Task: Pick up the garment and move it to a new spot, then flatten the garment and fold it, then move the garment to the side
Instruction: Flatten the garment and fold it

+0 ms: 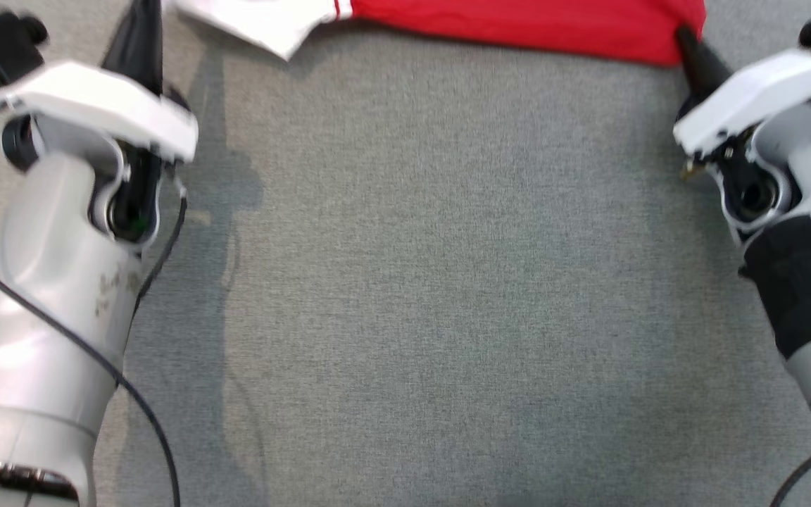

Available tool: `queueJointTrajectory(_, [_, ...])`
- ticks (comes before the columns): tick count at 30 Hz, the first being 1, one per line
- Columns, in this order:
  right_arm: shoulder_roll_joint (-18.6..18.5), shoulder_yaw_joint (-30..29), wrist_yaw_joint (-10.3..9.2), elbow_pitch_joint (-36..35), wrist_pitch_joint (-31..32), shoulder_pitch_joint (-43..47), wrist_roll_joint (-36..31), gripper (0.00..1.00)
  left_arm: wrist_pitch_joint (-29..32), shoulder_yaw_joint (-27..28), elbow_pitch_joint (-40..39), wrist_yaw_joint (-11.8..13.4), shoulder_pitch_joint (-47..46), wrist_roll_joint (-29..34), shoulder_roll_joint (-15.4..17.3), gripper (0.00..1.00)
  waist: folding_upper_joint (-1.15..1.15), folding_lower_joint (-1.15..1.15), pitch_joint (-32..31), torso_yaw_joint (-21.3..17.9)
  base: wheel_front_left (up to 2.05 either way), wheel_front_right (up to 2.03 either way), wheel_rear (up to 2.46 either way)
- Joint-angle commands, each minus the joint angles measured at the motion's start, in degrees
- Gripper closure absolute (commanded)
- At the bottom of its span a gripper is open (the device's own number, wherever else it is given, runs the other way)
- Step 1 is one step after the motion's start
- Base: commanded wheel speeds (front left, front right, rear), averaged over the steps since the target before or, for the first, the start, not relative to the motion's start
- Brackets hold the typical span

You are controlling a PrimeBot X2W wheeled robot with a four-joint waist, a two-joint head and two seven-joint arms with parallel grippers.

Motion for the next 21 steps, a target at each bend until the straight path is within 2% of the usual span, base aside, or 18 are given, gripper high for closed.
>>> queueJointTrajectory(1, [-0.75,0.97,-0.02,1.41,0.86,2.46,0.43,1.0,0.04,-1.16,0.32,-0.16,1.91,0.94,1.1,1.0,0.0,0.0,-3.13,0.53,0.0,0.0,0.0])
queueJointTrajectory(10, [-2.15,7.51,-0.03,3.61,4.14,8.77,0.95,1.0,2.35,-7.93,0.88,-0.13,11.47,3.23,5.46,1.0,0.0,0.0,-9.8,0.9,0.0,0.0,0.0])
queueJointTrajectory(21, [-3.85,14.4,-0.03,4.05,8.03,13.37,1.68,1.0,6.91,-14.89,-2.66,-0.13,20.23,4.0,10.28,1.0,0.0,0.0,-15.2,0.58,0.0,0.0,0.0])
